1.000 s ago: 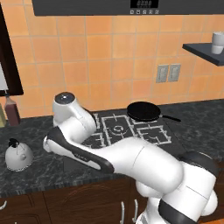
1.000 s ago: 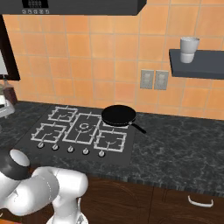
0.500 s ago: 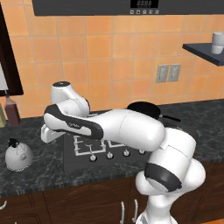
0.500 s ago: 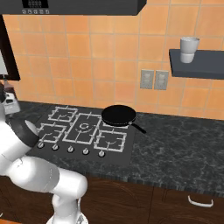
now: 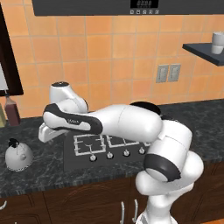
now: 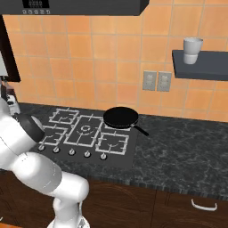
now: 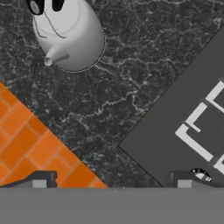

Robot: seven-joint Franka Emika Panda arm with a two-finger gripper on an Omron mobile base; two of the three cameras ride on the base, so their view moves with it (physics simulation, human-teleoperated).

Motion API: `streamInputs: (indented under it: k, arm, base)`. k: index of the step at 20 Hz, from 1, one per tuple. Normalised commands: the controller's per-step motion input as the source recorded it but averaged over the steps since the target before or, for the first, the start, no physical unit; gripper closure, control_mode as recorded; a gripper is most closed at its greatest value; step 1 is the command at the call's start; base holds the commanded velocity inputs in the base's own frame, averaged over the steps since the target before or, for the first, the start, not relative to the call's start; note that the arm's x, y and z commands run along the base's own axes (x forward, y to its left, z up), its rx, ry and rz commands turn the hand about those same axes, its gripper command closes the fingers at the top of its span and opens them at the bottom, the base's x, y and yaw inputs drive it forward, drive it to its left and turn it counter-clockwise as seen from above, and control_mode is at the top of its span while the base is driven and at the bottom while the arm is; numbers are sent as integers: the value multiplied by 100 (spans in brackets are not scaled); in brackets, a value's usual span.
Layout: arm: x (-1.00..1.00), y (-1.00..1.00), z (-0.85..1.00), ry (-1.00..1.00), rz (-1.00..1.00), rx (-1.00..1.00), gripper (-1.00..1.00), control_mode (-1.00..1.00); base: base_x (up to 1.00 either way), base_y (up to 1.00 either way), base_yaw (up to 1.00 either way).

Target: Pick the kettle from the counter and place it on a stove burner. Then turn the burner on.

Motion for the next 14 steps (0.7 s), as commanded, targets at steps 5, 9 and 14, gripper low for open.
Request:
streamInputs:
  k: [5, 9, 14]
  arm:
    - [-1, 30, 0, -3, 8, 12, -100, -100]
    - [-16, 55, 1, -2, 15, 8, -100, -100]
    - [-5, 57, 2, -9, 9, 1, -100, -100]
  base:
    - [0, 0, 0]
    - [0, 0, 0]
    - [0, 0, 0]
